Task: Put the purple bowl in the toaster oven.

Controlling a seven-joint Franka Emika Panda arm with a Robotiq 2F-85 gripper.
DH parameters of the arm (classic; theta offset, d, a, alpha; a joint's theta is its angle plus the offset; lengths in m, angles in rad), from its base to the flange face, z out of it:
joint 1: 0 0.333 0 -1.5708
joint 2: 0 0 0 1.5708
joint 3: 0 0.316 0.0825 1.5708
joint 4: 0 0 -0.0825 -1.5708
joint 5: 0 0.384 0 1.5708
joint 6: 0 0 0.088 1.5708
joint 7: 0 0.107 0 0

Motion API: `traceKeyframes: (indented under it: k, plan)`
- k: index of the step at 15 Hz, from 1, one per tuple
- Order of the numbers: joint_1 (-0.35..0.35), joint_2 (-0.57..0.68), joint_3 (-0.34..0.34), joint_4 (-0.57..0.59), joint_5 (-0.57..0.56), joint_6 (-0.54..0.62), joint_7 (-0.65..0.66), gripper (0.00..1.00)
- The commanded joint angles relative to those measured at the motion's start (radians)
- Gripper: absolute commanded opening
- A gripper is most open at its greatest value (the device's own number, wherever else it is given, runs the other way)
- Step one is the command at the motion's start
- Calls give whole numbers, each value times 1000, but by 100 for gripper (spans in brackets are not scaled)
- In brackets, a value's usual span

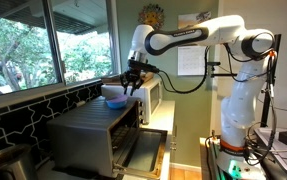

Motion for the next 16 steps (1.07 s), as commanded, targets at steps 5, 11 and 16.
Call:
traceKeyframes:
  k: [5,11,16]
  plan:
    - [15,28,-4,34,-36,-42,56,0]
    - [31,37,-4,22,-34,-18,53,1]
    - [33,-32,-36,-11,16,63,15,1]
